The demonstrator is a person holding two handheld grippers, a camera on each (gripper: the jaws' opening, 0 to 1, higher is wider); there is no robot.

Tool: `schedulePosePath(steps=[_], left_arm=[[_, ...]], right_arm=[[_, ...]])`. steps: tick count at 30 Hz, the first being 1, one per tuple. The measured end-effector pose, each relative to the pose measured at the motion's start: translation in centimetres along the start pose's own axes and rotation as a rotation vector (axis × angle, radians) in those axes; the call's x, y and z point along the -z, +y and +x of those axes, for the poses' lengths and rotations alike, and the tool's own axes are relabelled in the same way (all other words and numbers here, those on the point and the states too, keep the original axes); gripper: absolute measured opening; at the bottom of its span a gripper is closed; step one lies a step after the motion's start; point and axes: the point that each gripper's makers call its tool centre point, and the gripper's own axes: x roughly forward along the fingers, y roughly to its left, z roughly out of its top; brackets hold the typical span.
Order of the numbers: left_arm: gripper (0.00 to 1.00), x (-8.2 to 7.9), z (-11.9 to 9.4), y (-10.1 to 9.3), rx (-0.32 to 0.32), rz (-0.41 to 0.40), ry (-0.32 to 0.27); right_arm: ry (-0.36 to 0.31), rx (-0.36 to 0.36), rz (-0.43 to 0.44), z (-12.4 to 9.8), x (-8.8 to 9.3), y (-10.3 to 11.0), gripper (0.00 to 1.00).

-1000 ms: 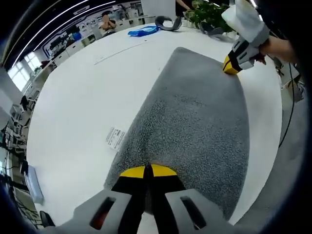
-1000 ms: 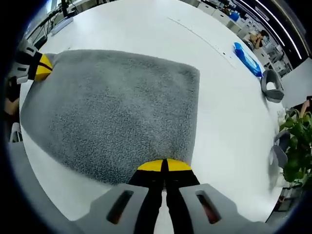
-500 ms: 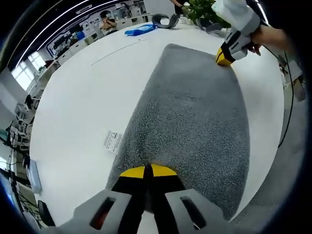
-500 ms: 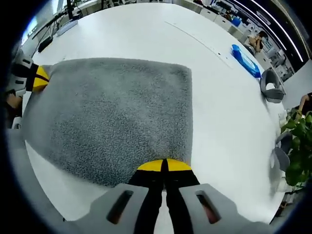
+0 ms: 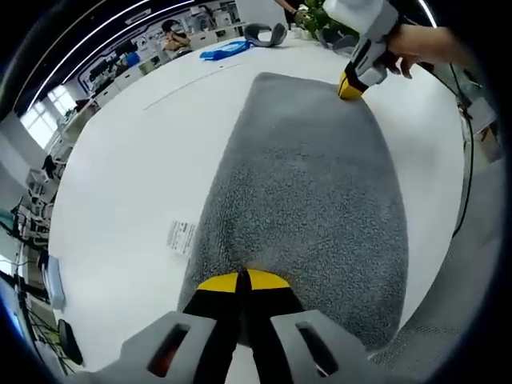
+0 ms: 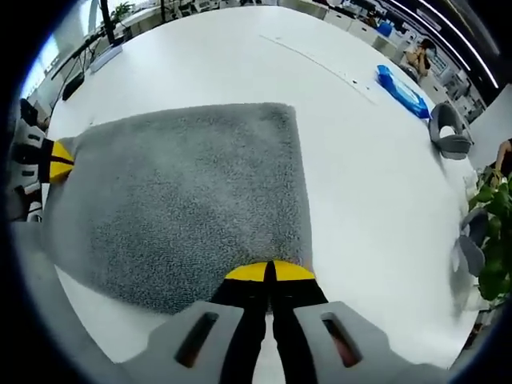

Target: Fold the towel on the table until its edges align and the towel forms a compact rectangular stack.

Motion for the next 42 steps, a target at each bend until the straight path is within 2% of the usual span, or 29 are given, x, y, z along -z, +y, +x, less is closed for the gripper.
schedulePosePath(steps=[4, 15, 28, 37, 42], left_arm=[[0.02, -0.1, -0.1, -0.2, 0.000, -0.017, -0.012], [0.02, -0.4, 0.0, -0.9, 0.015, -0.015, -0.024], [0.02, -0.9, 0.0, -1.9, 0.030, 0.018, -0.032], [0.02, -1.3, 0.1, -2.9, 0.065, 0.031, -0.034], [0.02, -1.6, 0.2, -3.3, 0.073, 0.049, -0.031]], right_arm=[[-0.009, -0.010, 0.016, 0.2, -0.3, -0.4, 0.00], [-0.009, 0.011, -0.024, 0.7, -1.3, -1.1, 0.00], [-0.006, 0.013, -0.051, 1.5, -2.9, -2.3, 0.00], [-0.006, 0.032, -0.095, 2.1, -4.0, -3.0, 0.00], [-0.006, 0.027, -0.092, 2.2, -4.4, -3.4, 0.00]])
